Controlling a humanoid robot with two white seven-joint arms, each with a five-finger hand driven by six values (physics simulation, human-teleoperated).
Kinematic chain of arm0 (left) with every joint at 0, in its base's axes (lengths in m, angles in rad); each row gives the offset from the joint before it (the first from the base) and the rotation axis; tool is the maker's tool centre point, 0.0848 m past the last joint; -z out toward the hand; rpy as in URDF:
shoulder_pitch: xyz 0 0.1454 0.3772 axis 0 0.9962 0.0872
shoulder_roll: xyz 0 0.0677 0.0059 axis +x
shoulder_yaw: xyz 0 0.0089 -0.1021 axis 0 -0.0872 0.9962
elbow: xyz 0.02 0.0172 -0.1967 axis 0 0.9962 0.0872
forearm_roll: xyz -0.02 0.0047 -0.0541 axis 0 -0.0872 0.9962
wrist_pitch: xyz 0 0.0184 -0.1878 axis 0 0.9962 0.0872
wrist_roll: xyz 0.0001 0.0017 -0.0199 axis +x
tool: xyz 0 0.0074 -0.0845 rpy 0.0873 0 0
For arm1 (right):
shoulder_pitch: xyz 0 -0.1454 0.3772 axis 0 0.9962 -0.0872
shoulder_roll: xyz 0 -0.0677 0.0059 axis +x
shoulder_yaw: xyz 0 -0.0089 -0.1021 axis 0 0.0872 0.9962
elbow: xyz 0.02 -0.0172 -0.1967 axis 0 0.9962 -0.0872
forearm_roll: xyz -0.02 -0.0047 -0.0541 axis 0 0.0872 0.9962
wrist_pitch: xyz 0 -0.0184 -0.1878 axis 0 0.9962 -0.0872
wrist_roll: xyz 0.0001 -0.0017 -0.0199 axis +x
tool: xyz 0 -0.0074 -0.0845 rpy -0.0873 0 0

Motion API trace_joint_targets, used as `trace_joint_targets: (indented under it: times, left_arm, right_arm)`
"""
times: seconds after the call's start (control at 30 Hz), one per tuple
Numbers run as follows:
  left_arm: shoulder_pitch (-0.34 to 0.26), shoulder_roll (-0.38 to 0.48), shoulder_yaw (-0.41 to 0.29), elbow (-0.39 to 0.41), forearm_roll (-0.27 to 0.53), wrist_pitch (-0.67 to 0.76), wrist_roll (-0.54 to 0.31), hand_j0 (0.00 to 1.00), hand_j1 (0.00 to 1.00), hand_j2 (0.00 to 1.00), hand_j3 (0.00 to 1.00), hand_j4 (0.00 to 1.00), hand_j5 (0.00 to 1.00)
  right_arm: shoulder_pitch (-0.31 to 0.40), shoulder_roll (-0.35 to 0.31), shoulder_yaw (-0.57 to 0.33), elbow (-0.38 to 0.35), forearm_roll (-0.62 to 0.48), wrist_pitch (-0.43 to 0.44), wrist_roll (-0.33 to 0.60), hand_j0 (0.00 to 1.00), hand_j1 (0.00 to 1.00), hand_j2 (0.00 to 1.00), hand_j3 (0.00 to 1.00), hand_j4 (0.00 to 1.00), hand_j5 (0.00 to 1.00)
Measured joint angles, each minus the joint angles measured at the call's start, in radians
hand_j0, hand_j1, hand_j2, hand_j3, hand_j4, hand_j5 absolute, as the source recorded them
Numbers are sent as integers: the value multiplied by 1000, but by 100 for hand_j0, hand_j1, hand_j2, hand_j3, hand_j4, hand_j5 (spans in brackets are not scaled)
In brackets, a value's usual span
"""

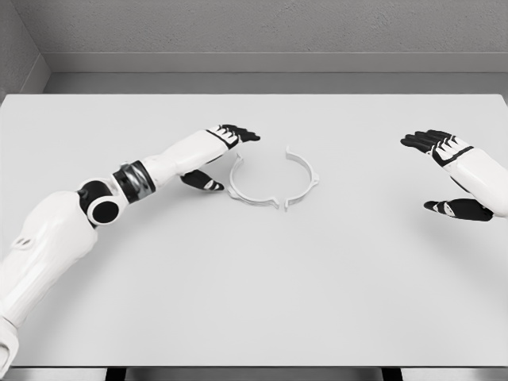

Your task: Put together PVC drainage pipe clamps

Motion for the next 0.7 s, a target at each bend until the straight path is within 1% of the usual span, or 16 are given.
trace_joint_targets:
  times: [0.7]
  left_arm:
    - [-3, -41, 0, 1, 0, 0, 0, 100, 100, 100, 100, 100, 100]
  right_arm:
    - [0, 0, 0, 2, 1, 0, 0, 100, 100, 100, 100, 100, 100]
